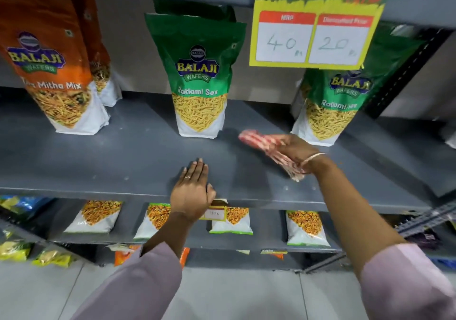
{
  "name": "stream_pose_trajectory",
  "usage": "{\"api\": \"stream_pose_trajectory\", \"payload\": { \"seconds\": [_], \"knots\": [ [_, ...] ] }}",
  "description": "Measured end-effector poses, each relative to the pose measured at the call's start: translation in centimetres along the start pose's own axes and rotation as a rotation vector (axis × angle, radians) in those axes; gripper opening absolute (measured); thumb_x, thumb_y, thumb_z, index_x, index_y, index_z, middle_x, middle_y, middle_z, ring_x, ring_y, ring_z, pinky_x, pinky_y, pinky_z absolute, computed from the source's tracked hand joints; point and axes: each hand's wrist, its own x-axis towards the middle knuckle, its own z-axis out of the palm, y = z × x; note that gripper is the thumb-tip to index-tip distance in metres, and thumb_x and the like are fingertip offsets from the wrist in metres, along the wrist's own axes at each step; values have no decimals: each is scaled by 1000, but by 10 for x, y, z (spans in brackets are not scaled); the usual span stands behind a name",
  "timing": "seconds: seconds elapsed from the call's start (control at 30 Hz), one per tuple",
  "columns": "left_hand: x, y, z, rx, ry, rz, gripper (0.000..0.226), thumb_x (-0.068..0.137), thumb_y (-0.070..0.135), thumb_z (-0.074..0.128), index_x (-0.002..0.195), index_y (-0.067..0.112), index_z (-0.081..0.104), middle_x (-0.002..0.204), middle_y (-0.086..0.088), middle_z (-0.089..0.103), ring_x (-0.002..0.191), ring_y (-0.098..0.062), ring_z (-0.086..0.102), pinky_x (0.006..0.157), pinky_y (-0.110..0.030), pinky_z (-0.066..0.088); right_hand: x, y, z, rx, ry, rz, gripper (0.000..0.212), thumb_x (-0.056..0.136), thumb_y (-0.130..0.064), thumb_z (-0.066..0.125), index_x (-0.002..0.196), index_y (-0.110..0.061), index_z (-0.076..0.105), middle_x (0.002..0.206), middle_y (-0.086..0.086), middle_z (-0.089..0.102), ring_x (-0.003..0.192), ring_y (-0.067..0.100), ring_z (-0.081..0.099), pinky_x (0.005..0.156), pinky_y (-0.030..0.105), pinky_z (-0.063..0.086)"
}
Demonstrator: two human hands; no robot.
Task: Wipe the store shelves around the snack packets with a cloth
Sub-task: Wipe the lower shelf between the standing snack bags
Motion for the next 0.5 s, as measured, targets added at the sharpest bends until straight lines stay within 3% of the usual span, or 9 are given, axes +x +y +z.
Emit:
{"api": "stream_pose_trajectory", "payload": {
  "seconds": [0.03,0.1,0.17,0.23,0.3,0.37,0.43,0.5],
  "knots": [
    [0,-1,1,4,-3,2,56,73,24,33,104,-6,68,112,-22,66,100,-34,66,83,-52,51,8,6,5,-180,178,-20,32,94,-5,53,121,-17,66,114,2,70,99,12,68,92,28,50],
    [-1,-3,4,6,-2,8,56,74,25,32,105,-6,68,113,-22,65,102,-35,65,84,-53,49,13,20,23,-508,227,2,37,94,-9,50,127,-22,63,132,6,62,118,23,61,103,32,45],
    [1,-4,3,2,-21,8,57,74,25,32,106,-6,67,114,-22,65,103,-35,64,85,-53,48,0,25,35,-512,58,3,45,92,1,47,128,-22,62,143,5,52,131,22,50,112,30,35],
    [1,-4,5,8,-11,21,58,75,25,30,108,-6,66,117,-23,63,105,-35,63,88,-52,47,-26,18,37,-419,-194,6,52,85,10,49,127,-17,63,141,9,54,131,25,50,112,33,35],
    [0,-3,3,1,-40,19,66,78,29,22,119,-5,60,128,-21,57,117,-34,56,99,-47,40,-52,9,30,-342,-479,25,46,83,4,55,126,-9,62,128,16,64,112,24,66,100,35,51],
    [0,-3,5,1,-42,1,73,79,33,13,129,-3,52,138,-19,47,128,-32,46,108,-43,30,-67,-7,22,-206,-582,66,43,87,8,53,127,-6,56,104,4,75,85,-3,71,78,13,56],
    [0,-3,4,-13,-21,-16,71,79,32,15,126,-4,54,136,-20,49,126,-33,47,107,-44,31,-59,-12,19,-27,-280,58,41,92,14,46,123,-12,54,78,-15,76,68,-9,69,63,6,51],
    [0,-1,3,6,-24,-8,78,77,35,8,133,-2,47,143,-18,41,133,-31,39,112,-41,23,-33,-6,20,-39,192,22,37,95,2,50,127,-14,57,96,-7,73,82,6,69,75,15,53]
  ]
}}
